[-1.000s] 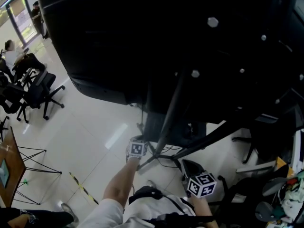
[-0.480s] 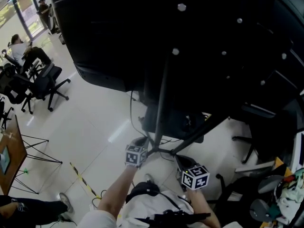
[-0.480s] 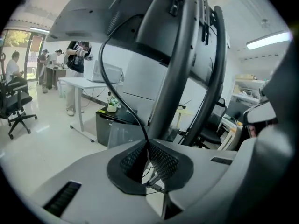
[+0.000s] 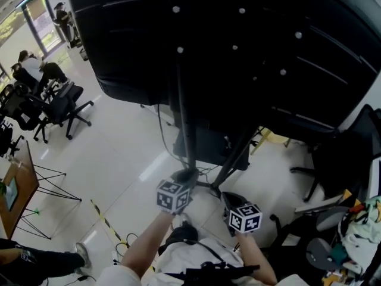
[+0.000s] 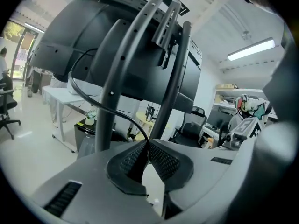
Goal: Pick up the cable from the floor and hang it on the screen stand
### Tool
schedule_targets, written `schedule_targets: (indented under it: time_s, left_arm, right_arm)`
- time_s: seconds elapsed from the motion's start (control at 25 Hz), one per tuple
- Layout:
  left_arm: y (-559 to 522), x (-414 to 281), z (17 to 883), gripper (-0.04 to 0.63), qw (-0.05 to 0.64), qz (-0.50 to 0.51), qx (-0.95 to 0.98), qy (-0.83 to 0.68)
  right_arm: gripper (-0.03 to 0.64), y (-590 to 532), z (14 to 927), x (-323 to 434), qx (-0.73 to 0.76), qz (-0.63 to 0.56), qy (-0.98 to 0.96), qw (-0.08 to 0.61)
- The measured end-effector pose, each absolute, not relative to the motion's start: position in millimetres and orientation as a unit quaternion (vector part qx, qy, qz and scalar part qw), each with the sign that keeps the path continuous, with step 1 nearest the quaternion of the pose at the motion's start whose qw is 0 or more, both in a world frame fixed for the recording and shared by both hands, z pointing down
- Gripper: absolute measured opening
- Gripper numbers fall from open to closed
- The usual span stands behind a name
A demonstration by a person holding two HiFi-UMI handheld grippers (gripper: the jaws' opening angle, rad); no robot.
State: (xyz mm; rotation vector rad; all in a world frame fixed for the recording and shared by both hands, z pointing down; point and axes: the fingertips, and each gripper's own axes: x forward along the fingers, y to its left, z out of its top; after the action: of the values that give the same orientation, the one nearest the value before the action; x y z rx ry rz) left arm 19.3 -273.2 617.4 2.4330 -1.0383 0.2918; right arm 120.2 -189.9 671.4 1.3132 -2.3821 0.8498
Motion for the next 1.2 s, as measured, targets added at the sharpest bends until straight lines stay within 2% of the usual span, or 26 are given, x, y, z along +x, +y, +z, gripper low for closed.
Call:
schedule_targets:
  time_s: [0.28, 0.6, 0.92, 1.04, 1.2]
  left_arm:
    - [-234.1, 56.5, 530.0, 0.014, 0.197, 0.084, 0.915, -0.341]
    - [-214.2, 76.1, 456.5, 0.014, 0.166, 0.077, 0.921, -0.343]
    - [-201.4, 66.1, 438.1, 0.014, 0.168, 0.074, 0.925, -0.332]
    - [-210.8, 88.7, 447.3, 0.014, 0.168, 0.053, 0.936, -0.303]
    - [-230.7, 122.7, 491.2, 0.014, 0.204, 0.075, 0.933, -0.285]
  right_arm:
    - [0.011, -160.0, 657.9, 154.0, 0.475, 0.280, -0.824, 0.129]
    - [0.027, -141.4, 674.9, 172.5, 0.481, 0.270, -0.819, 0.156]
    - [0.029, -155.9, 655.2, 149.0, 0.472, 0.239, -0.836, 0.146]
    - [0.028, -167.5, 644.1, 171.0, 0.511, 0.224, -0.820, 0.127]
    - [0.028, -167.4, 648.1, 203.2, 0.546, 0.237, -0.795, 0.122]
